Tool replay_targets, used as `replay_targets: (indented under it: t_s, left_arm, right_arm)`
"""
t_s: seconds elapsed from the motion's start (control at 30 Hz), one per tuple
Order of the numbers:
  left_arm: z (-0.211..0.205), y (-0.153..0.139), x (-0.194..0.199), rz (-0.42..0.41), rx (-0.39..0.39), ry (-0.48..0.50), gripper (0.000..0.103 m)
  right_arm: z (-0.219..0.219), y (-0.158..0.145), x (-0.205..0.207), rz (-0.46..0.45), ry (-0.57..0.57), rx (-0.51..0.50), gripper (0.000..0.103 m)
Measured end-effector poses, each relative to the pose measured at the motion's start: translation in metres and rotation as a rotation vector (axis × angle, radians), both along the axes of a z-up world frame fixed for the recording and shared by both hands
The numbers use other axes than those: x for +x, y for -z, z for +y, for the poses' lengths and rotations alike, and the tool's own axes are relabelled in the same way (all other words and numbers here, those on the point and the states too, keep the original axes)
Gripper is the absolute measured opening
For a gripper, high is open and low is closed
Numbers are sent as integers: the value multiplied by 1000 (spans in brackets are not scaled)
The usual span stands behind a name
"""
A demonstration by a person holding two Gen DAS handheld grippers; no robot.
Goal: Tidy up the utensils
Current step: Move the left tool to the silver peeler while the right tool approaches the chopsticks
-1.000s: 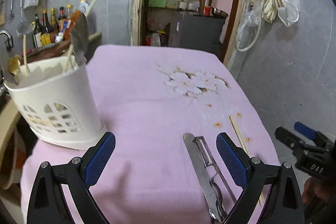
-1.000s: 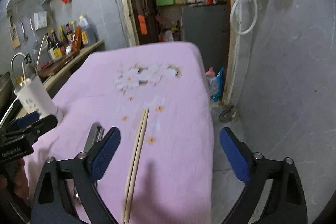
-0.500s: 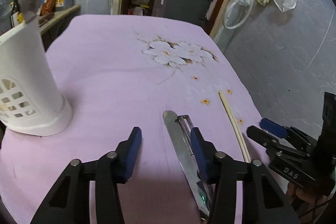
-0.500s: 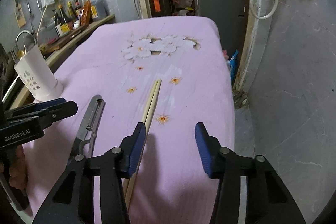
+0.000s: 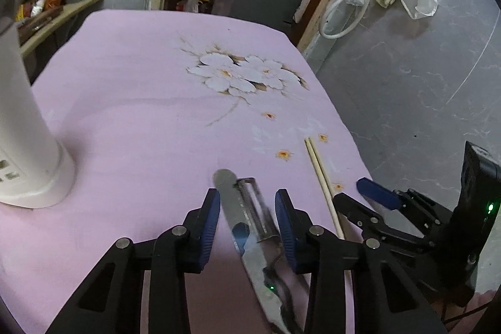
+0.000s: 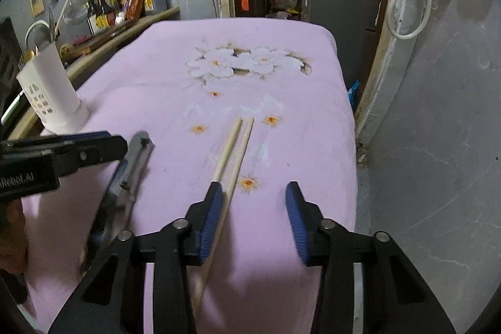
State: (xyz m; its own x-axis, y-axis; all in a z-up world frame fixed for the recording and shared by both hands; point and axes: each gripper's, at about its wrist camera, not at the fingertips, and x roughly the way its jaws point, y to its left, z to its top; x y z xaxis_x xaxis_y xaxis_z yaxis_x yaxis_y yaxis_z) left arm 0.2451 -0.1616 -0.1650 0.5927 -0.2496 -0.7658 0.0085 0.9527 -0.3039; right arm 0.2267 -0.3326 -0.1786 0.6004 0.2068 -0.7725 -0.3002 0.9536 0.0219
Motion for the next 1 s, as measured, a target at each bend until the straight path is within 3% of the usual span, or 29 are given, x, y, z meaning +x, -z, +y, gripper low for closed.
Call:
replay_targets:
  t_s: [0.23,0.37,0.47,0.6,0.67,0.8,1.0]
  left_arm:
    - [-13,7,9,41,18,41,28]
    - [-18,10,12,61,27,52,27]
    - [-23,11,17,71,31,56,27]
    - [-33,12,22,84,73,60,26]
    - [-35,13,23,93,106,41,17]
    - [-29,13,25,105,81,14,16]
    - [-31,13,28,124,97,3,16]
  right_arm:
    - [3,1,-2,17,-43,-60,36]
    - [-3,-3,-5,19,-32,-107,30]
    - [-10,-6,-5,24,-22,-86,30]
    - [-23,-6,3,55,-1,14,30]
    - [-28,-4,7,70,-1,51,30]
    - [-37,-1,20,115,-8,137,30]
    - [-25,4,47,139,-32,126,30]
